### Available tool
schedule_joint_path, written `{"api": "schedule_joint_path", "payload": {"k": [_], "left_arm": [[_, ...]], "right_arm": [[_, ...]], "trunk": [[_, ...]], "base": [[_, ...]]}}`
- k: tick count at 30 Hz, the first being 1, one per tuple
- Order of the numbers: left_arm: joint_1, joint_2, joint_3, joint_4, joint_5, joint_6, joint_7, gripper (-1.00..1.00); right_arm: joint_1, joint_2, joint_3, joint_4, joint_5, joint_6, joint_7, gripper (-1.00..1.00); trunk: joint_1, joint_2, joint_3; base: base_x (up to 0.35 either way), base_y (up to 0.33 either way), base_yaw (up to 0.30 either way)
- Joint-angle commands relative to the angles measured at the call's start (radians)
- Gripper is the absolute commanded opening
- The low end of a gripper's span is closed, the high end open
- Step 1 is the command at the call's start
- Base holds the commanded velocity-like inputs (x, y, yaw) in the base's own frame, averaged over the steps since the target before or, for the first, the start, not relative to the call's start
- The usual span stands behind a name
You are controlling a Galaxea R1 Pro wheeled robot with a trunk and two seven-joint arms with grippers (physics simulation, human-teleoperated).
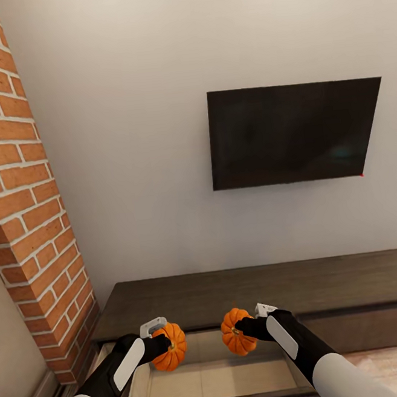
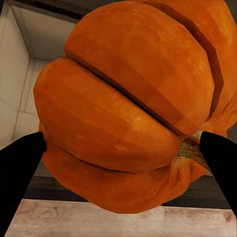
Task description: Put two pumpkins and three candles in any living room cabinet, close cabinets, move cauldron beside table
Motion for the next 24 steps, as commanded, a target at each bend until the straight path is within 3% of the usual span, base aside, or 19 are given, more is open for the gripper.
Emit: {"api": "schedule_joint_path", "payload": {"k": [1, 24], "left_arm": [[-0.001, 0.001, -0.006, -0.002, 0.010, 0.001, 0.009, -1.00], [-0.001, -0.002, -0.012, 0.000, 0.010, -0.002, 0.010, -1.00]], "right_arm": [[-0.001, -0.001, 0.004, -0.002, -0.011, 0.002, -0.011, -1.00], [-0.001, 0.001, 0.004, -0.002, -0.013, 0.000, -0.011, -1.00]], "trunk": [[0.004, -0.008, -0.004], [0.092, -0.169, -0.076]], "base": [[0.000, 0.000, 0.000], [0.000, 0.000, 0.000]]}}
